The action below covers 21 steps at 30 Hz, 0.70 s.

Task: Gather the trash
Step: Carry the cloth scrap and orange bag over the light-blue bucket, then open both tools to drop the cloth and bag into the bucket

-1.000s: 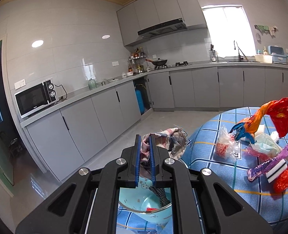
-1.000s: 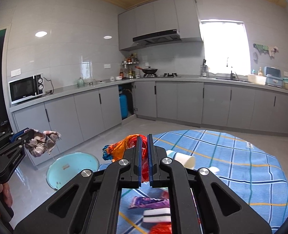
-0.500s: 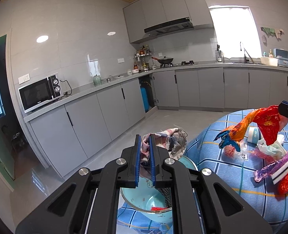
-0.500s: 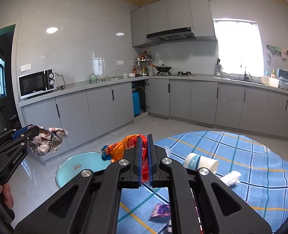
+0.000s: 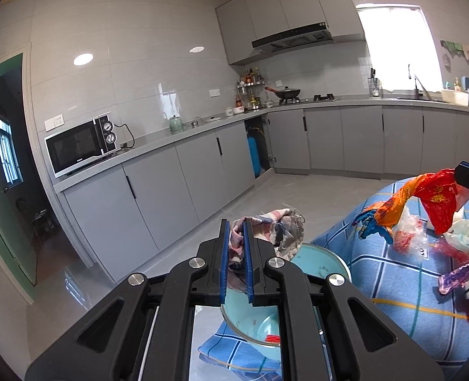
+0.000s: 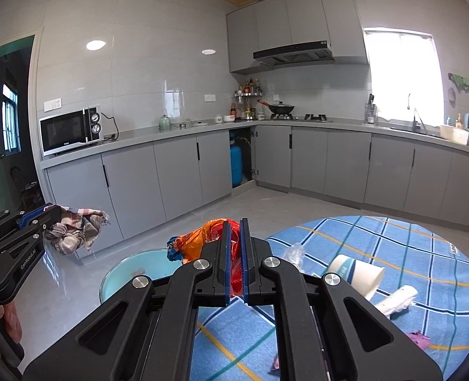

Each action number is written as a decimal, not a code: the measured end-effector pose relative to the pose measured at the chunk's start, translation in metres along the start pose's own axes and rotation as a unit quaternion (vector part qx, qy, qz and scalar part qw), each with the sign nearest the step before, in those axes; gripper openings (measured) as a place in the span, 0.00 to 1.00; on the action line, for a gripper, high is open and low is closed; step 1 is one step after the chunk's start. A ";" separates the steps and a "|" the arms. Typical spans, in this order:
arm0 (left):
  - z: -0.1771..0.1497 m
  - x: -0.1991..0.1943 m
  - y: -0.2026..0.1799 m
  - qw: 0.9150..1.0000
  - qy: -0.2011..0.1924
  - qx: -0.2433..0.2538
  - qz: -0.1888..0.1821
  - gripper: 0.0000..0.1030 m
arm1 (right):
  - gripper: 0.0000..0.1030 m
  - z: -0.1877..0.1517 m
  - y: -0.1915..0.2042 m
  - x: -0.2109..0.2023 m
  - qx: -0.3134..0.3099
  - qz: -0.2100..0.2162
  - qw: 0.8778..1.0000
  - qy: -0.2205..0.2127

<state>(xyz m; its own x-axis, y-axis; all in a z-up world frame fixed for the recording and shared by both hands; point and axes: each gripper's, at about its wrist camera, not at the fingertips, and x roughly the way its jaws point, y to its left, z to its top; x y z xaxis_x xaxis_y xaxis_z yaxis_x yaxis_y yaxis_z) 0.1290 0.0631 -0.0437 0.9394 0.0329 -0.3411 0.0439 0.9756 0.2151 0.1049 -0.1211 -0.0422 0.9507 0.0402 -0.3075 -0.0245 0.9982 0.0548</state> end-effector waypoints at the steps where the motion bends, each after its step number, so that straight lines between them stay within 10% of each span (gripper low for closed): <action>1: -0.001 0.002 0.001 1.000 0.002 0.000 0.003 0.08 | 0.06 0.000 0.001 0.002 -0.001 0.001 1.000 0.001; 21: -0.011 0.039 0.015 0.999 0.042 -0.003 0.007 0.19 | 0.06 -0.009 0.028 0.054 -0.014 0.034 0.999 0.041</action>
<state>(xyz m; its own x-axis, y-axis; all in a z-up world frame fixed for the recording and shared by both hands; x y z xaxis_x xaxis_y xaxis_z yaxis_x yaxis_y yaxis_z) 0.1624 0.0816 -0.0636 0.9079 0.0654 -0.4140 0.0278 0.9762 0.2152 0.1533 -0.0901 -0.0656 0.9185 0.1093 -0.3801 -0.0973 0.9940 0.0508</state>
